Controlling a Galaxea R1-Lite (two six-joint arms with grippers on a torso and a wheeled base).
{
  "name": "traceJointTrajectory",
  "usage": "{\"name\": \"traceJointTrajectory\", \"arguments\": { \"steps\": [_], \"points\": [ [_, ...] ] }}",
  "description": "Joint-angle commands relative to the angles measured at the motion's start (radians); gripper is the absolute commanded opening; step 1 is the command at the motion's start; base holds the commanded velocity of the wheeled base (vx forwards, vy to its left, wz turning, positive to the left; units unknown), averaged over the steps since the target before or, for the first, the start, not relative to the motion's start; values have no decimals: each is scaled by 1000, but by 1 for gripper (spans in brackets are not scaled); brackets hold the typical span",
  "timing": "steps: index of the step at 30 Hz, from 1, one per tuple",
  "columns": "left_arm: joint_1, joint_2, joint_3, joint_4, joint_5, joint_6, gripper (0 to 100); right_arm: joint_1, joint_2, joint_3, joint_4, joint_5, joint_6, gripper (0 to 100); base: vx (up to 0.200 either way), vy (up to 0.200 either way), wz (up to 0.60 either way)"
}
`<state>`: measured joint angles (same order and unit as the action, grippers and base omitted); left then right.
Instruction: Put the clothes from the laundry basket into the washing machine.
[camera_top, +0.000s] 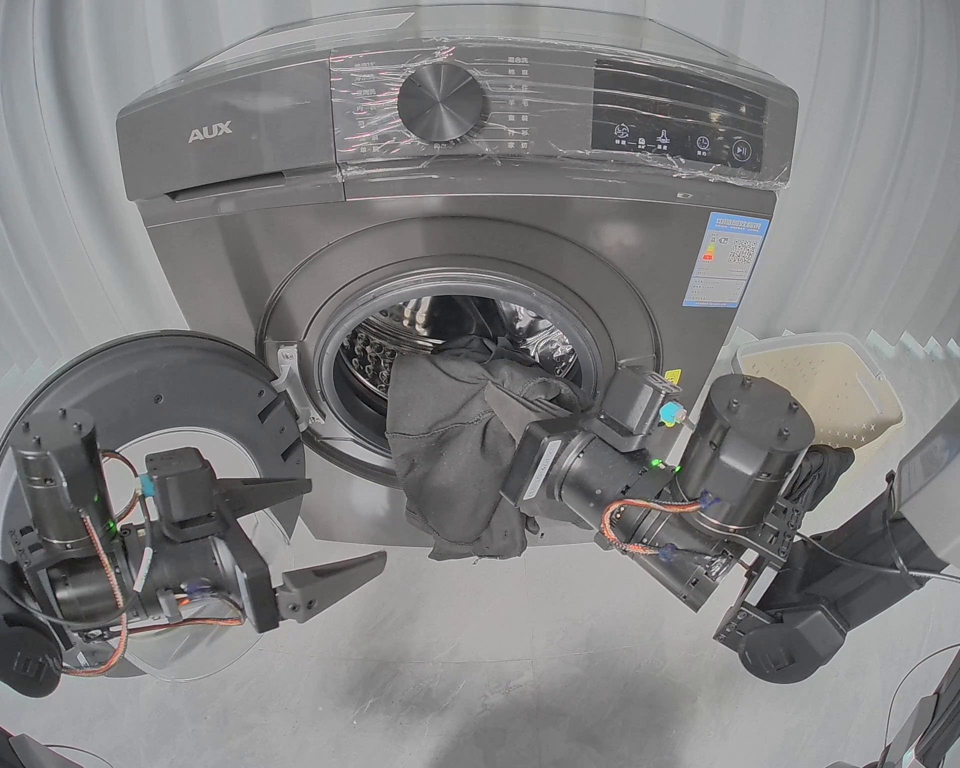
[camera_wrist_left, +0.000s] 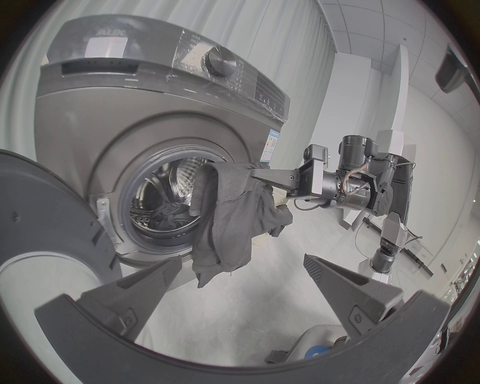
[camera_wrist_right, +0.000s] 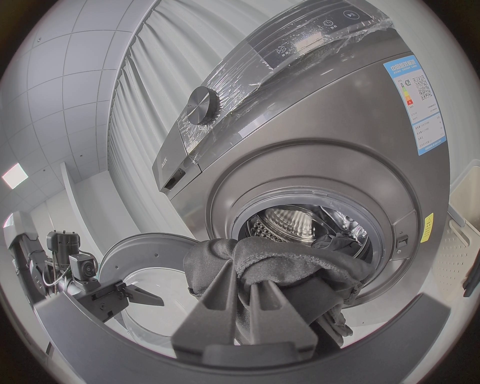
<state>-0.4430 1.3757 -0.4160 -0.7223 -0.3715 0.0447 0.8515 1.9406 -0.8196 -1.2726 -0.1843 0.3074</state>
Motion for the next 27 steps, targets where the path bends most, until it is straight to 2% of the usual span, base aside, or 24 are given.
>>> {"name": "traceJointTrajectory", "arguments": {
  "steps": [1,3,10,11,14,21,27],
  "points": [
    [-28,111,-55,-5,0,-22,100,1,9,0,-7,-1,-2,0,0,0,0],
    [-29,123,-60,-9,2,-26,100,1,17,0,-10,-3,-2,0,0,0,0],
    [-28,256,-70,-149,5,-32,100,6,40,-10,-18,-4,-4,0,0,0,0],
    [-28,289,-70,-197,13,-49,100,6,47,-13,-18,-4,-5,0,0,0,0],
    [-29,329,-73,-244,23,-85,100,6,47,-16,-18,-4,-5,0,0,0,0],
    [-28,376,-98,-276,23,-94,100,6,47,-15,-28,-6,-7,0,0,0,0],
    [-29,391,-126,-275,25,-126,100,15,47,-12,-33,-6,-7,0,0,0,0]
  ]
}}
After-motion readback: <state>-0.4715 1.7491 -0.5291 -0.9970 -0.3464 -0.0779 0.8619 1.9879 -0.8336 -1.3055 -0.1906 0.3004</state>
